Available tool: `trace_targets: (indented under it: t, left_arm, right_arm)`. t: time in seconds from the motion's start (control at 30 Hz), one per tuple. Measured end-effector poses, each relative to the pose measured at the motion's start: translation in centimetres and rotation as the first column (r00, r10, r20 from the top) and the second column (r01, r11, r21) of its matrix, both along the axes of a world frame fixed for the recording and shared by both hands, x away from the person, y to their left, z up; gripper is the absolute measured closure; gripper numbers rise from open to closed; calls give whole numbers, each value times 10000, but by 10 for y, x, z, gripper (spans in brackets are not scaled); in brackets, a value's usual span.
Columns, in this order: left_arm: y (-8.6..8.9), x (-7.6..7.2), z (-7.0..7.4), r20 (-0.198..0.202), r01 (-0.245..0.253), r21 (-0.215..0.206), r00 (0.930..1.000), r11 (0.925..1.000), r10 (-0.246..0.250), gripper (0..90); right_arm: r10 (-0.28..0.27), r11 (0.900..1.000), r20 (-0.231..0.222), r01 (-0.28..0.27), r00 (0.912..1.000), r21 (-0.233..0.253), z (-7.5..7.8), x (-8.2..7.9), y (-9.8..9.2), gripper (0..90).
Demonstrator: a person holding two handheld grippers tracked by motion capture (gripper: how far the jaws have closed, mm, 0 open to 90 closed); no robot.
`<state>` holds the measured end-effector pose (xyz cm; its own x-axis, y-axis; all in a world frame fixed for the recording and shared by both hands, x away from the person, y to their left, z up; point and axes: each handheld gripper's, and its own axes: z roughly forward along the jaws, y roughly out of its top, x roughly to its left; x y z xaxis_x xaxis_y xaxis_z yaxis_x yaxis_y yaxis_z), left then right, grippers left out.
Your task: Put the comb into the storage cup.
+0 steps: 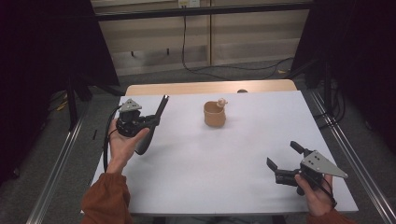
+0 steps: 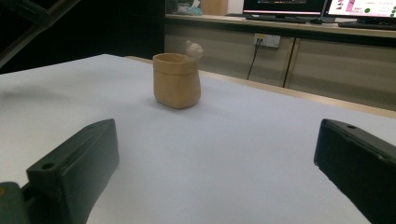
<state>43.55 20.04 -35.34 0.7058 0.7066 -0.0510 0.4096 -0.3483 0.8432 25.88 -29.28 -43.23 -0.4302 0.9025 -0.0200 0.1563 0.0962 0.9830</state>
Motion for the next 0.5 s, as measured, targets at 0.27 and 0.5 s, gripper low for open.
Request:
trace_targets:
  t: [0.27, 0.5]
  left_arm:
    - [-2, -8, 7, 934, 418, -559, 9950, 9976, -364, 730]
    - [2, -9, 11, 983, 589, -1285, 9941, 9900, -464, 730]
  right_arm:
    - [-3, 10000, 6, 3, 10000, -6, 0, 0, 0, 0]
    - [-20, 10000, 6, 20, 10000, -5, 0, 0, 0, 0]
